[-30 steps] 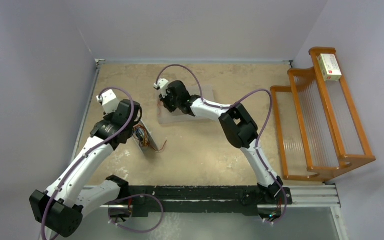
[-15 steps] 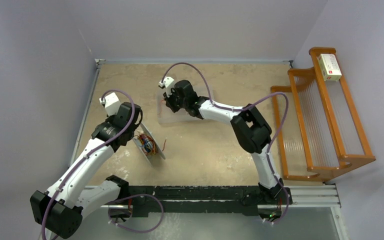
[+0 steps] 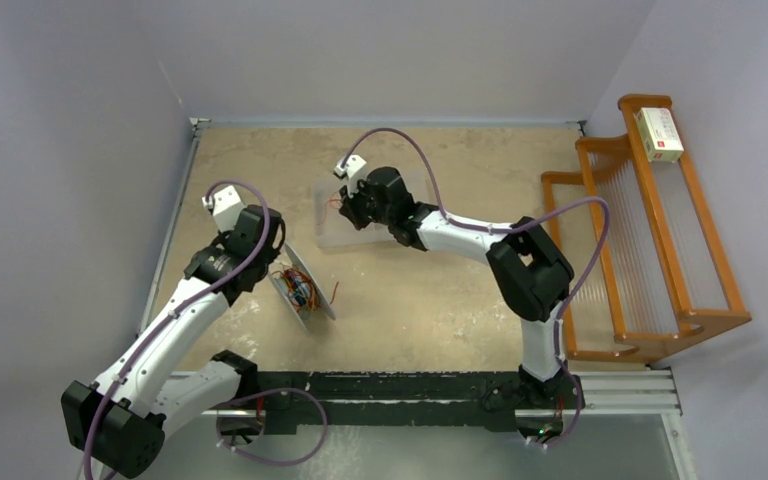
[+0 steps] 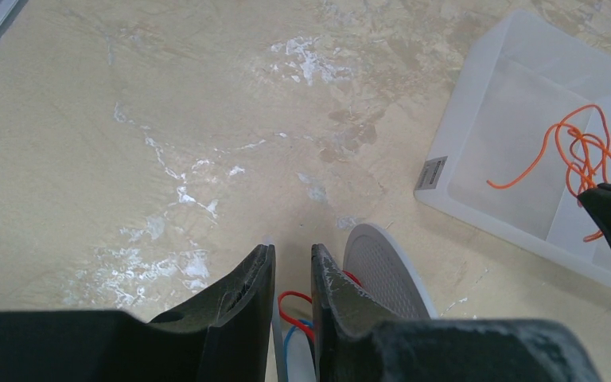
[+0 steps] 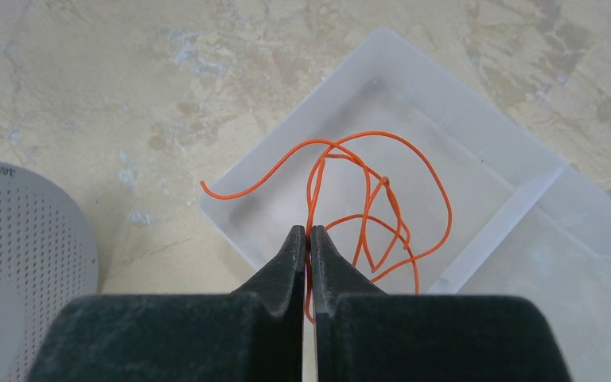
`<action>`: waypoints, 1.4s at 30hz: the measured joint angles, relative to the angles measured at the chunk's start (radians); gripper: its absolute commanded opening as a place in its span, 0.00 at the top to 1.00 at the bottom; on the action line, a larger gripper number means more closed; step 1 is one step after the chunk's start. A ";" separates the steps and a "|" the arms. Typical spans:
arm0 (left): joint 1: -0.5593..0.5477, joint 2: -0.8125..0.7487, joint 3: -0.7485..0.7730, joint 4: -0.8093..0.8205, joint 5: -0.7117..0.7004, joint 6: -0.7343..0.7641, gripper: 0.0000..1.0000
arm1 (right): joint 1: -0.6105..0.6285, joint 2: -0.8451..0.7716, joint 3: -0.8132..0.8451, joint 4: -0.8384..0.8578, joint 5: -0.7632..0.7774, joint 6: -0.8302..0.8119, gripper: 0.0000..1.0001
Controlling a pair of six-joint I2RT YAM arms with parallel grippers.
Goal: Wrap the cables
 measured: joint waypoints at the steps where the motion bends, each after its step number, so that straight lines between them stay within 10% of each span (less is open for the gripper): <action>1: 0.000 0.000 0.000 0.000 0.000 0.000 0.77 | 0.000 -0.005 -0.010 0.001 0.000 0.002 1.00; 24: 0.000 0.024 0.333 -0.091 -0.050 0.151 0.48 | 0.000 -0.462 -0.220 -0.004 -0.025 0.017 1.00; 42: -0.001 0.106 0.523 0.112 0.983 0.298 0.46 | 0.000 -0.857 -0.390 -0.034 -0.183 -0.054 1.00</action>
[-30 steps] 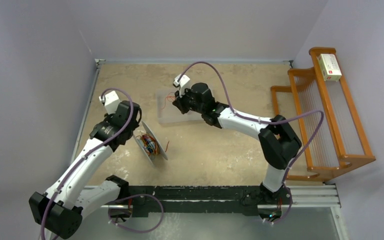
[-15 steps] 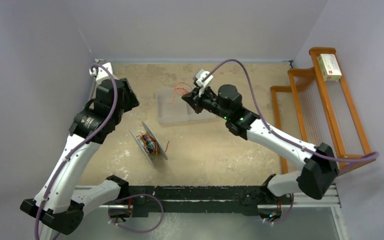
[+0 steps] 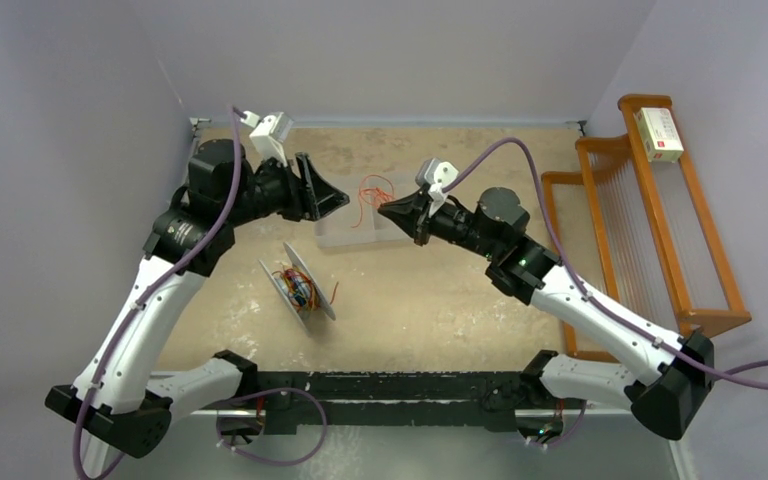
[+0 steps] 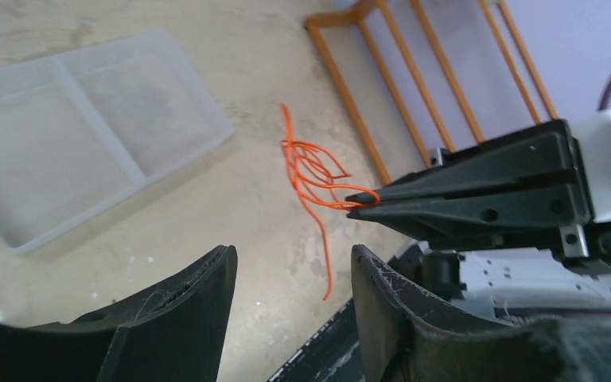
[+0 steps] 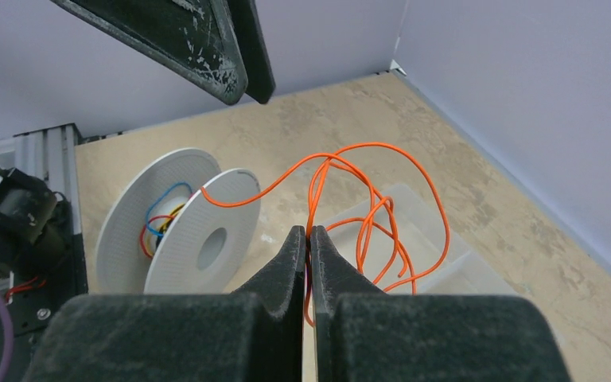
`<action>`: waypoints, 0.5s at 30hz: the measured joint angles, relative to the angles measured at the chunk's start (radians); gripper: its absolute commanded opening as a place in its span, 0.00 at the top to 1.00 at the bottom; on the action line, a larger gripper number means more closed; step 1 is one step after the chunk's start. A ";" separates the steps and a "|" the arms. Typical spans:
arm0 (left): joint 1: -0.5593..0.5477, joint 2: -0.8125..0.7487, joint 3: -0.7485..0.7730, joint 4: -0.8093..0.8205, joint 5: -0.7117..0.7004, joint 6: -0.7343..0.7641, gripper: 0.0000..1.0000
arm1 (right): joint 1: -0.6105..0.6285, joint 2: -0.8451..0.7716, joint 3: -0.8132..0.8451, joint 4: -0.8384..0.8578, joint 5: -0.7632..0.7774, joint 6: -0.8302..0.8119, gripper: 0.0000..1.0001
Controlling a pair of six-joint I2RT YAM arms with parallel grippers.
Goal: Wrap the cables
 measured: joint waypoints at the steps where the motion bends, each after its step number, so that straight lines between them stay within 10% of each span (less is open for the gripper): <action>1: 0.000 0.002 -0.005 0.012 0.047 0.000 0.46 | 0.000 -0.004 -0.001 -0.002 -0.009 -0.001 1.00; 15: -0.013 0.025 -0.097 0.077 0.273 0.016 0.46 | 0.000 -0.029 -0.002 -0.004 -0.051 0.002 1.00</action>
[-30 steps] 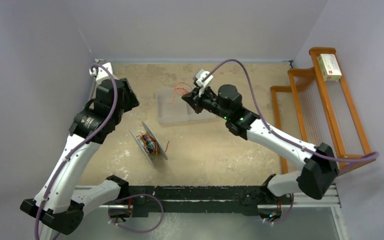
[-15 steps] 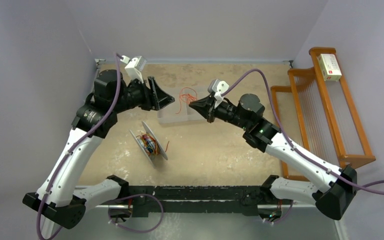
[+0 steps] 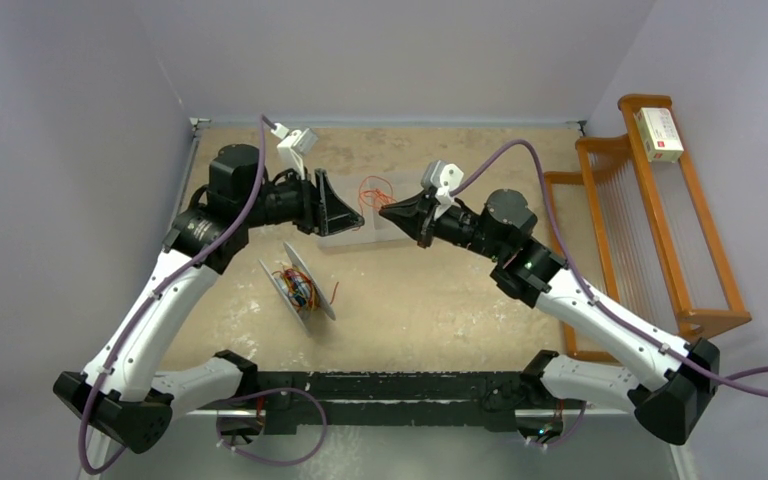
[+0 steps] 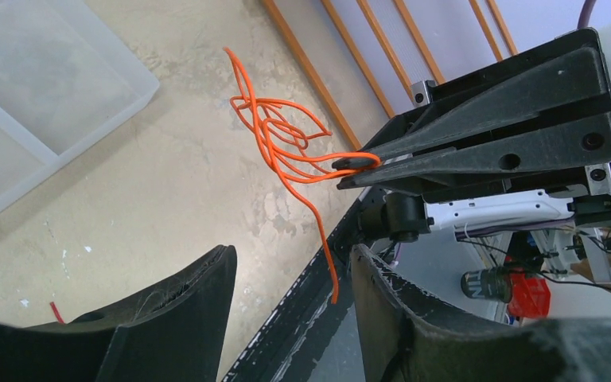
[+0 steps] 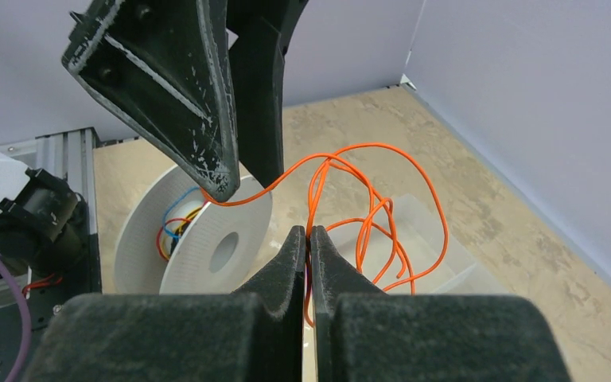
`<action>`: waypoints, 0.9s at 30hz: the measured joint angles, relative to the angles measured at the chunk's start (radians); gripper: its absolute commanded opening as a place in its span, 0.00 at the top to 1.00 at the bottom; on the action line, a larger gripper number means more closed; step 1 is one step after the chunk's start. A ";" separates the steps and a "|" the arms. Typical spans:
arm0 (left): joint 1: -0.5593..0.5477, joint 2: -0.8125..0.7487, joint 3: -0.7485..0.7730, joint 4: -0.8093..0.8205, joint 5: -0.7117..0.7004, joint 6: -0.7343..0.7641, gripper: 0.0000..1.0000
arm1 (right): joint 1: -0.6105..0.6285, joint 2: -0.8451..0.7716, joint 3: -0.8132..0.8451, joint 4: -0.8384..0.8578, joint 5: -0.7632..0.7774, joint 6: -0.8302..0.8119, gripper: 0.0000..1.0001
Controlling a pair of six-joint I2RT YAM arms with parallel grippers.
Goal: Wrap the cables
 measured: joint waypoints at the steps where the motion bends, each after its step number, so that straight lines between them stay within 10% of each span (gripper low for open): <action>1: 0.000 0.000 -0.003 0.002 0.003 0.000 0.46 | 0.000 -0.005 0.000 0.002 0.000 0.000 1.00; 13: -0.004 0.000 -0.053 0.126 0.097 -0.057 0.51 | 0.000 -0.013 0.000 0.015 -0.004 0.015 1.00; 24: -0.013 0.030 -0.083 0.170 0.138 -0.103 1.00 | 0.000 -0.019 -0.045 0.053 -0.012 0.026 1.00; 27: -0.013 0.034 -0.088 0.172 0.142 -0.105 1.00 | 0.000 -0.019 -0.045 0.057 -0.021 0.026 1.00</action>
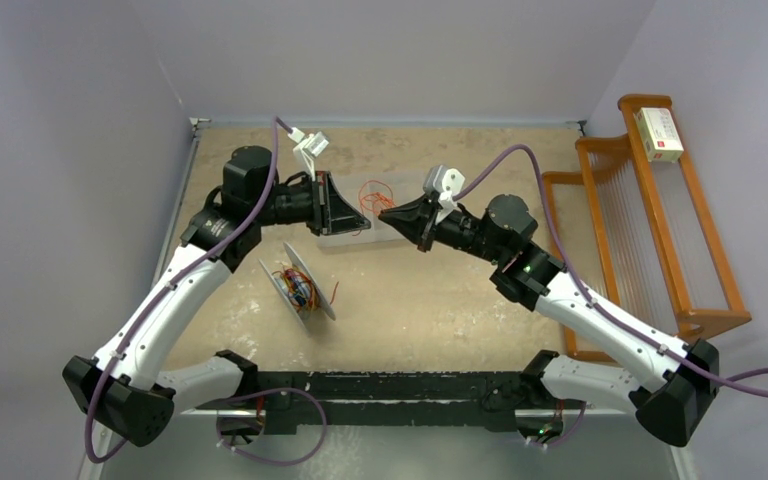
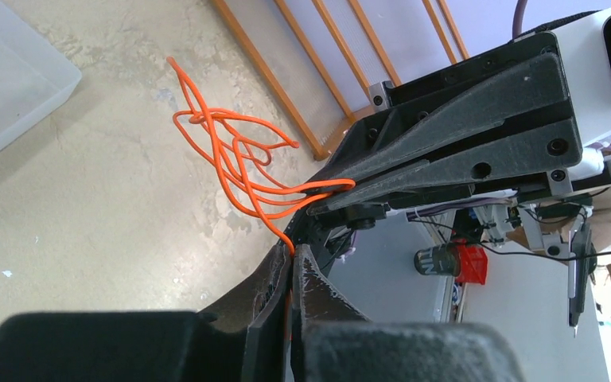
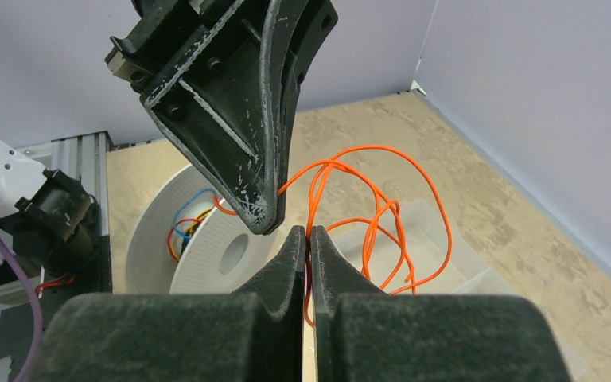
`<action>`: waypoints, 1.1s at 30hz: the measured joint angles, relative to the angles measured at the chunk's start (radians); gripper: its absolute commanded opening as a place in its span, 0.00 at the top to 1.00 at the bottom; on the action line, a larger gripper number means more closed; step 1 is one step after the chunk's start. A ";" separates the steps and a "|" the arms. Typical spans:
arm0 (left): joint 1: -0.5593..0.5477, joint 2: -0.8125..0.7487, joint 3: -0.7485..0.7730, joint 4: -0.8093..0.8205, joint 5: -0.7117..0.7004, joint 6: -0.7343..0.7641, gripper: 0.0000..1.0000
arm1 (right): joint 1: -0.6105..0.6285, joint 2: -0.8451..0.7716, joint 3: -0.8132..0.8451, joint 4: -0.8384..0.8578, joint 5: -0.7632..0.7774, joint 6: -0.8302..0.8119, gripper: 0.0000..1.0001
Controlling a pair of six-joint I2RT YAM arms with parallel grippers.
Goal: Wrap the cables
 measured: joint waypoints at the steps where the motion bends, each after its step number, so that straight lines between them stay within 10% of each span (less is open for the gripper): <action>1: 0.000 0.000 -0.001 0.000 0.002 0.000 1.00 | 0.000 0.000 0.000 0.001 -0.002 0.000 1.00; 4: -0.001 0.000 -0.001 0.006 0.004 0.000 1.00 | 0.000 0.000 -0.001 0.002 -0.006 0.000 0.99; 12: -0.001 0.000 0.021 -0.025 0.003 0.009 1.00 | 0.000 -0.019 -0.018 -0.019 0.042 0.003 0.49; 33: -0.019 0.033 0.125 -0.134 0.004 0.039 1.00 | 0.000 -0.243 -0.096 -0.109 0.088 -0.047 0.37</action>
